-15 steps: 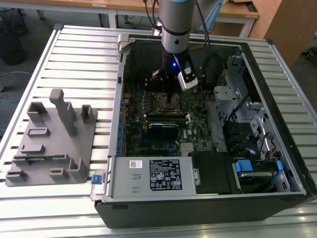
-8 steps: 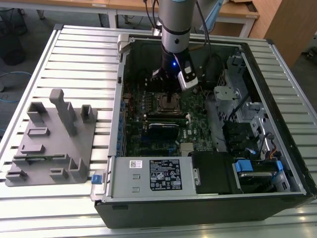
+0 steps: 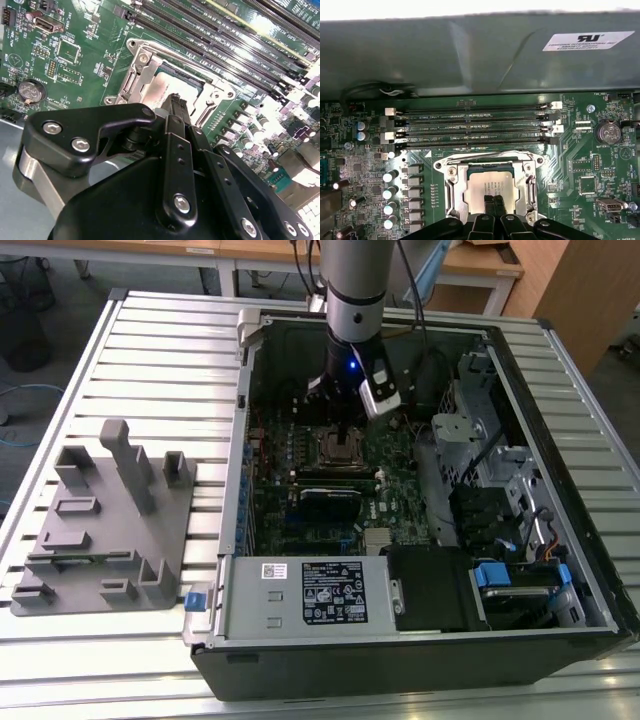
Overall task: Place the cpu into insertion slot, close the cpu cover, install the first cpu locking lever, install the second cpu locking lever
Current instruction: 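Install the second cpu locking lever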
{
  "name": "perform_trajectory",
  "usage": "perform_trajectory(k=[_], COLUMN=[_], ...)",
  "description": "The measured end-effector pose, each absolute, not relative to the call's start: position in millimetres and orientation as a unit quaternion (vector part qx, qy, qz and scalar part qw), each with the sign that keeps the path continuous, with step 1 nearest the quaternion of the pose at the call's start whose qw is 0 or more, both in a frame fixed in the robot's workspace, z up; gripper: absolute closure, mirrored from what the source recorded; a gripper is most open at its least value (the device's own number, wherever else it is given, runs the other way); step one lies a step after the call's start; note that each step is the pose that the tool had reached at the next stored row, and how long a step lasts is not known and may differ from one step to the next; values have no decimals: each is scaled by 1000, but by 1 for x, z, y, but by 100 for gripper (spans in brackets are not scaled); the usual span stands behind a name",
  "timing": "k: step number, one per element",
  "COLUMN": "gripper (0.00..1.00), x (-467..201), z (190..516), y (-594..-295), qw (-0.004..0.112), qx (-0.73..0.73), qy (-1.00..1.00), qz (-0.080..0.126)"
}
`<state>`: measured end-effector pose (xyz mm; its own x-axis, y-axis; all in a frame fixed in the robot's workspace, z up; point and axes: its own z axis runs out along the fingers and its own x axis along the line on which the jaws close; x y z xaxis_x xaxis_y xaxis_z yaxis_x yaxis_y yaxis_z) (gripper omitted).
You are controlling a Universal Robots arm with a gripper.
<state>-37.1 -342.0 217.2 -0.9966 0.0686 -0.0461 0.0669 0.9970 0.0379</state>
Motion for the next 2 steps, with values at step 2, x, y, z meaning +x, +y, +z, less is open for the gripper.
perform_trajectory(k=[2], gripper=[89], x=[-37], z=[217], y=[-342], qw=[24], qx=[34], qy=[999], qz=[18])
